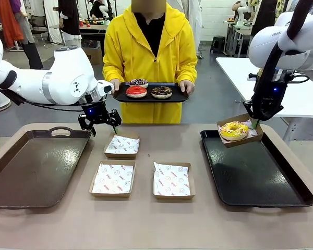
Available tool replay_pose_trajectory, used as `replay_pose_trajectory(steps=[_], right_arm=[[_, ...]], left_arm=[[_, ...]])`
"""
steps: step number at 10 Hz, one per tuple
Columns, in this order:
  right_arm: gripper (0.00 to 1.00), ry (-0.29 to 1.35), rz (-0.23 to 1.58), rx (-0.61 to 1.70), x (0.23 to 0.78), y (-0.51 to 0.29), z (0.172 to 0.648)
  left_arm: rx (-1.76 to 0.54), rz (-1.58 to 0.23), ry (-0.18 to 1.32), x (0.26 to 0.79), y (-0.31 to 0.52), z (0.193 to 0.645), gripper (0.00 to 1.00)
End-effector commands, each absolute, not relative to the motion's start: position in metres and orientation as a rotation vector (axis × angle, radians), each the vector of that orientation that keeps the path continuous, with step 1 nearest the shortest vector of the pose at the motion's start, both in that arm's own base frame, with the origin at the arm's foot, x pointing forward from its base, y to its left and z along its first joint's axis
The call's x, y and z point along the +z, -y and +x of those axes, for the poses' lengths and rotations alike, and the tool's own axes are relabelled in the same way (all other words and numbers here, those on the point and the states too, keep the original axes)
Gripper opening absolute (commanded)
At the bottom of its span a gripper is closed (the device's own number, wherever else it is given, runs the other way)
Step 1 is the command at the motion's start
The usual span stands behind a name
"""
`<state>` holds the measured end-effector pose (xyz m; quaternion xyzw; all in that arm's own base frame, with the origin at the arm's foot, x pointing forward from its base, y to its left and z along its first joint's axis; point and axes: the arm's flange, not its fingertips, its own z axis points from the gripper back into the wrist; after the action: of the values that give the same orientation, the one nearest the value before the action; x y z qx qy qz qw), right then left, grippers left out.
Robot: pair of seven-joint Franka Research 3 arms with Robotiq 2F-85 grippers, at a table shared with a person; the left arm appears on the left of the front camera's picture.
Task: Individually package the donuts and arrange them on the tray.
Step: Place the picked Paper togo box on the Handle tray while simultaneously picking up another Paper togo box from the table with the other hand.
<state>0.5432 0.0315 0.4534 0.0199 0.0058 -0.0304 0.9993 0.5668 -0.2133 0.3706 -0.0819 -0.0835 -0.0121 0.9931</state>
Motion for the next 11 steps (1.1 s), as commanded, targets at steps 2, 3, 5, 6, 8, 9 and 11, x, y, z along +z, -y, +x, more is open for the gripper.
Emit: replay_pose_trajectory(steps=[2,3,5,6,8,9,11], right_arm=[[0.01,-0.016,0.04,-0.063,0.456,-0.032,0.543],[0.01,-0.016,0.04,-0.063,0.456,-0.032,0.543],[0.01,-0.022,0.025,-0.053,0.446,-0.032,0.555],[0.01,-0.026,0.044,-0.071,0.438,-0.027,0.568],[0.01,-0.045,0.063,-0.044,0.42,-0.013,0.59],[0.01,-0.062,0.085,-0.036,0.41,-0.004,0.6],[0.01,-0.091,0.102,-0.016,0.396,0.005,0.612]], left_arm=[[-0.027,-0.164,0.172,0.373,0.214,0.566,1.0],[-0.027,-0.164,0.172,0.373,0.214,0.566,1.0],[-0.025,-0.164,0.167,0.371,0.214,0.567,1.0],[-0.035,-0.127,0.131,0.366,0.217,0.571,1.0],[-0.053,-0.103,0.132,0.365,0.224,0.578,1.0],[-0.059,-0.081,0.119,0.36,0.227,0.584,1.0],[-0.044,-0.062,0.092,0.351,0.231,0.595,1.0]])
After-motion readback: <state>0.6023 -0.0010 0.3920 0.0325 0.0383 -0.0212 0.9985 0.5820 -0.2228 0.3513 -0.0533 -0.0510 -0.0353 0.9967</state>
